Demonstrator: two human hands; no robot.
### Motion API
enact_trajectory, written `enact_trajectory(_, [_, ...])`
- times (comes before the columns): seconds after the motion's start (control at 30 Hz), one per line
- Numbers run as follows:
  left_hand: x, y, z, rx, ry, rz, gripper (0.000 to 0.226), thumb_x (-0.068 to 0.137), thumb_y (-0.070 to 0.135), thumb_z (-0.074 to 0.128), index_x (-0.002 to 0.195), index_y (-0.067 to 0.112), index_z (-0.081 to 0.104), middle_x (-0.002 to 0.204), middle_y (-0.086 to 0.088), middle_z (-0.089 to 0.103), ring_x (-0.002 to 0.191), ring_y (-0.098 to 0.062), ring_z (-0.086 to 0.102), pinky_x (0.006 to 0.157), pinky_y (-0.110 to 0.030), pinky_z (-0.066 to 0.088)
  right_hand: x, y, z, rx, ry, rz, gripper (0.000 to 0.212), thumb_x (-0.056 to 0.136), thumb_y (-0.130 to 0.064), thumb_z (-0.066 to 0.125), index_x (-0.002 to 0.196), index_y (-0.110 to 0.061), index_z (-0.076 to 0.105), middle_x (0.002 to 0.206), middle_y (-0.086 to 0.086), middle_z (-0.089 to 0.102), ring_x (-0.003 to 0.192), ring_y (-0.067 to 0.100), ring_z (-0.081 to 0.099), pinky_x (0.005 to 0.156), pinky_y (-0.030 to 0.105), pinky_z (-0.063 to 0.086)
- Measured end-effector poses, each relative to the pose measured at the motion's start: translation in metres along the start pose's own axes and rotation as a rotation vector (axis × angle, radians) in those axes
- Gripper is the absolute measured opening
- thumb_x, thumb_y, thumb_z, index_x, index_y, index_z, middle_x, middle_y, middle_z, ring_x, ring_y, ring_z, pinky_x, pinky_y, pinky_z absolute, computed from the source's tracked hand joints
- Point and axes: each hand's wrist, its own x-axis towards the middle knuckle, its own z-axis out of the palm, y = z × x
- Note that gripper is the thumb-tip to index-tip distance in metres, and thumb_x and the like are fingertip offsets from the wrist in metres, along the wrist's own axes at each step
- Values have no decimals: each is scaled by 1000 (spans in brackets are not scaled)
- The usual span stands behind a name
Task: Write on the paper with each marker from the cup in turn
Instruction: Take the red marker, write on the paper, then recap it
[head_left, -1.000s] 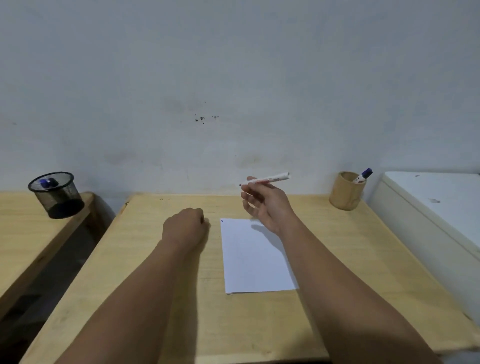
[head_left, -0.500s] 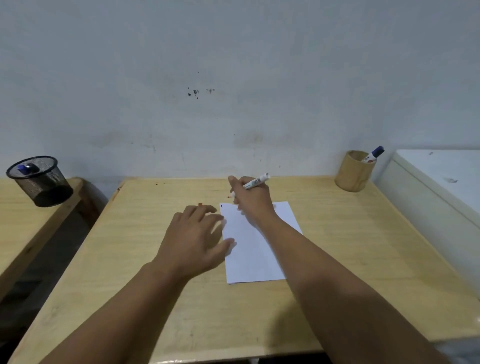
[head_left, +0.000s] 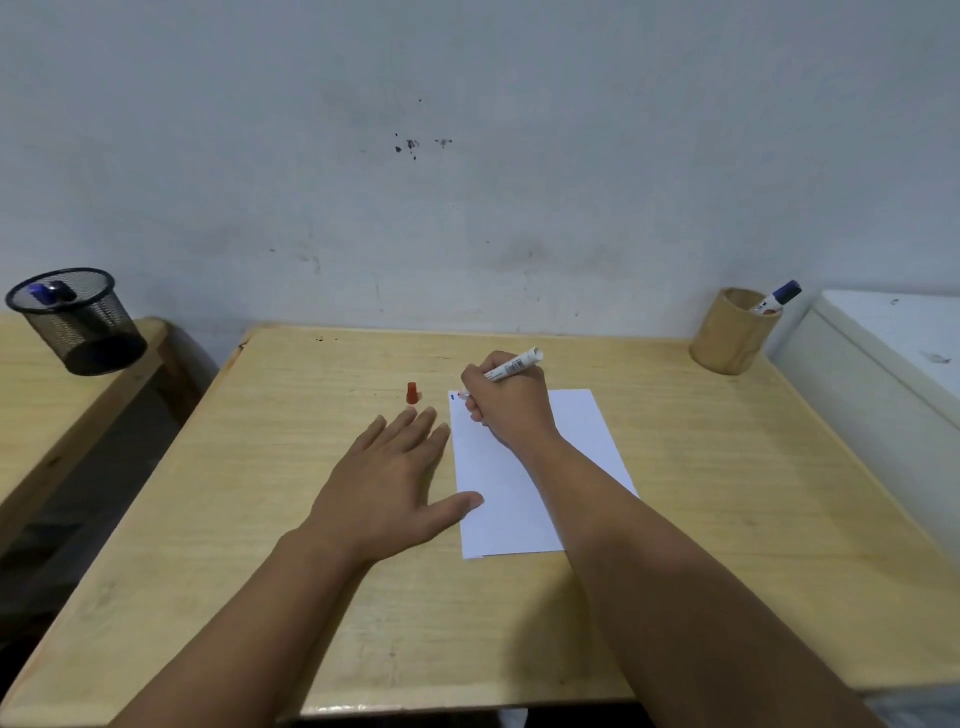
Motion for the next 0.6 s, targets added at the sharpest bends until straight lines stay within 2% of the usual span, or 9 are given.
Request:
enact_trajectory(0.2, [0, 1, -1, -22, -12, -10, 101, 84, 89, 33, 163, 27, 26, 173, 4, 14, 161, -12, 4, 131, -40, 6, 3, 5, 0, -32, -6, -23, 28, 85, -26, 71, 58, -22, 63, 74, 18, 78, 59, 21, 70, 63, 37, 60])
enact_trajectory(0.3, [0, 2, -3, -24, -34, -9, 104, 82, 91, 32, 164, 27, 22, 173, 5, 10, 160, -11, 2, 131, -41, 5, 4, 5, 0, -59, -14, -25, 28, 83, -30, 72, 57, -25, 66, 70, 11, 79, 60, 21, 72, 70, 48, 67])
enact_trajectory(0.4, [0, 4, -5, -16, -69, -13, 113, 77, 97, 32, 165, 29, 16, 174, 7, 4, 160, -8, -3, 131, -41, 3, 3, 4, 0, -71, -22, -24, 26, 81, -32, 71, 56, -26, 66, 71, 11, 79, 60, 21, 72, 75, 54, 67])
enact_trajectory(0.6, [-2, 1, -8, -4, -143, 9, 133, 62, 106, 33, 166, 28, 4, 172, 9, -9, 158, -8, -15, 131, -42, -2, 2, 4, 1, -105, -28, -34, 25, 78, -37, 71, 57, -25, 67, 68, 8, 78, 59, 22, 71, 75, 57, 67])
